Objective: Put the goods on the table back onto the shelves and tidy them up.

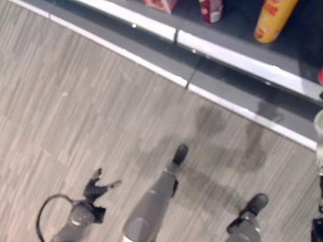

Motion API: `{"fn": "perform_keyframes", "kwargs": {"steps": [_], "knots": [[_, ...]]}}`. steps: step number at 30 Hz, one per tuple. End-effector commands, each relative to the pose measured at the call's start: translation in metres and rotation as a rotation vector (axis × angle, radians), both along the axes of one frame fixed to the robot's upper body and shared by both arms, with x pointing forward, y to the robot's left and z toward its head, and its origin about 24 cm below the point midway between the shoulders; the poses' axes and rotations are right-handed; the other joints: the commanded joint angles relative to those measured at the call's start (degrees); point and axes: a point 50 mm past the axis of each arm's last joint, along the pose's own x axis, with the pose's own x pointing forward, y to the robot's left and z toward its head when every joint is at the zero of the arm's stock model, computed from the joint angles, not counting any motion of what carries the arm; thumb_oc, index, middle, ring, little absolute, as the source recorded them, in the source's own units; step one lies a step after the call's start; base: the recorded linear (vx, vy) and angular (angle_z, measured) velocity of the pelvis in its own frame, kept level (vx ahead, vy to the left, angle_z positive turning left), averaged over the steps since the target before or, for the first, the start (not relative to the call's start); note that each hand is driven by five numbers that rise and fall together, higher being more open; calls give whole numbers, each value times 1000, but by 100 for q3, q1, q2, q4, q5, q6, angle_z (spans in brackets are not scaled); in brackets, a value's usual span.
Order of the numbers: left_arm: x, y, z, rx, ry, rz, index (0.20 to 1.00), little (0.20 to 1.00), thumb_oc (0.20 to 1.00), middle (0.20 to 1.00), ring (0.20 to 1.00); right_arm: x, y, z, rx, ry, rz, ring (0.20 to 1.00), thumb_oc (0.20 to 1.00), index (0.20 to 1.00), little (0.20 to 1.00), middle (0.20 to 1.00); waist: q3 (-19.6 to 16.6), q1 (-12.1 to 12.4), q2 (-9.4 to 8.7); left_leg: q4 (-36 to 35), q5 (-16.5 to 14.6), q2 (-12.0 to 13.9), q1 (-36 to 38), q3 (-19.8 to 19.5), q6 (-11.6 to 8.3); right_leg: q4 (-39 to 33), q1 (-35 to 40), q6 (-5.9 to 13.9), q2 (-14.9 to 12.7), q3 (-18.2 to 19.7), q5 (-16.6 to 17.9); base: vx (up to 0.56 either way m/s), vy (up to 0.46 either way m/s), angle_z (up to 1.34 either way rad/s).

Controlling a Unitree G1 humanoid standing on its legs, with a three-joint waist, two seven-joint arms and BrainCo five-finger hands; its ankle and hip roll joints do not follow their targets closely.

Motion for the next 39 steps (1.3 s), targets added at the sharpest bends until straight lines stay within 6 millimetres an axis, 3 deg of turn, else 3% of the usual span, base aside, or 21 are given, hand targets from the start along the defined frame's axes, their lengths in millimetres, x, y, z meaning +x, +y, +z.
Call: {"fn": "perform_keyframes", "kwargs": {"steps": [1, 6, 13, 22, 31, 39], "knots": [[-4, 10, 5, 61, -11, -22, 1000, 1000, 1000, 1000, 1000, -19, -5, 39, -34, -203, -25, 200, 200, 200, 200, 200, -42, -53, 250, -407, -7, 620, -129, -45, -352, 127, -538, -123, -149, 588, 105, 0, 0, 0], [-3, 7, 5, 64, -17, -29, 1000, 1000, 1000, 1000, 1000, -16, -10, 35, -2, -210, -67, 200, 200, 200, 200, 200, -41, -44, 300, -405, -9, 599, -198, -24, -340, 104, -634, -103, -155, 591, 146, 0, 0, 0], [0, 4, 6, 71, -24, -43, 1000, 1000, 1000, 1000, 1000, -17, -18, 48, 49, -274, -103, 200, 200, 200, 200, 200, -42, 5, 319, -467, -12, 591, -220, -27, -340, 63, -645, -85, -162, 563, 140, 2, -3, -1], [7, -2, 8, 68, -39, -70, 1000, 1000, 1000, 1000, 1000, -12, -18, 54, 210, -333, -40, 200, 200, 200, 200, 200, -42, 73, 390, -471, -23, 556, -250, -49, -336, 22, -617, -76, -169, 527, 138, 0, 0, 0], [8, -4, 7, 68, -36, -76, 1000, 1000, 1000, 1000, 1000, -7, -20, 48, 241, -310, -49, 200, 200, 200, 200, 200, -42, 100, 393, -504, -19, 537, -220, -52, -330, -24, -543, -78, -163, 492, 134, 0, 0, 0], [9, -4, 8, 79, -40, -80, 1000, 1000, 1000, 1000, 1000, -9, -27, 57, 243, -331, -72, 200, 200, 200, 200, 200, -42, 130, 444, -571, 20, 546, -272, -24, -354, -26, -652, -72, -167, 528, 129, 0, 0, 0]]}}
